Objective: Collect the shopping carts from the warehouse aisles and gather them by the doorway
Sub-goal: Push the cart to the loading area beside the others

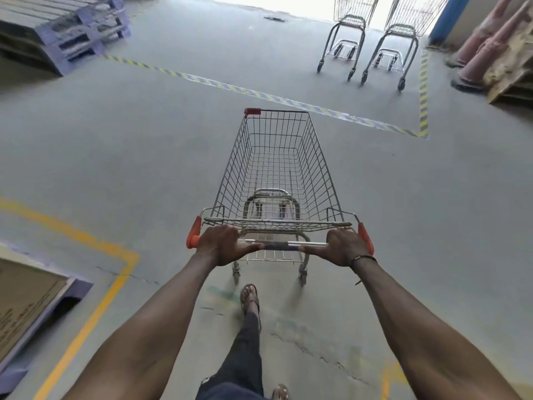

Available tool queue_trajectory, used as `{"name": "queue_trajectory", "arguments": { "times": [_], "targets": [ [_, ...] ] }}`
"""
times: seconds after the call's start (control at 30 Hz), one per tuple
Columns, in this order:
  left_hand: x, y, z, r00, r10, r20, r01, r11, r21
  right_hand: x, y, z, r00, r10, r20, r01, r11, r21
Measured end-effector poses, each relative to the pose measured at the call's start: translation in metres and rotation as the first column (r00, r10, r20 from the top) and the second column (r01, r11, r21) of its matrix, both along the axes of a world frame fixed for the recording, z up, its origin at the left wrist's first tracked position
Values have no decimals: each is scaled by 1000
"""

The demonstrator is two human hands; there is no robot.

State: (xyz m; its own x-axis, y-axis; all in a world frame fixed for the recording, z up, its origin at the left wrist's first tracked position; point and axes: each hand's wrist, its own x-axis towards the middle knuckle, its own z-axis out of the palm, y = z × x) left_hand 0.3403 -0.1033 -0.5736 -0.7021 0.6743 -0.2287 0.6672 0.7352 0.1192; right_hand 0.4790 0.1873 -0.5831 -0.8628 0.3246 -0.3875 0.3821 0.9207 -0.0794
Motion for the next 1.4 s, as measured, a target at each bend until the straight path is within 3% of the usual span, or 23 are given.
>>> {"name": "queue_trajectory", "arguments": {
  "times": [0.57, 0.8, 1.03, 1.4],
  "targets": [
    [-373, 142, 4, 1000, 23, 15, -22, 999, -41, -366, 141, -14, 999, -37, 17, 37, 999, 1],
    [-538, 222, -1, 1000, 0, -12, 0, 1000, -19, -530, 226, -18, 999, -10, -47, 10, 1000, 12],
    [-706, 310, 8, 997, 36, 67, -31, 997, -75, -704, 310, -15, 1000, -11, -23, 11, 1000, 8],
    [-956, 400, -9, 1000, 8, -17, -9, 998, -58, -936, 396, -13, 999, -15, -42, 13, 999, -31]
  ]
}}
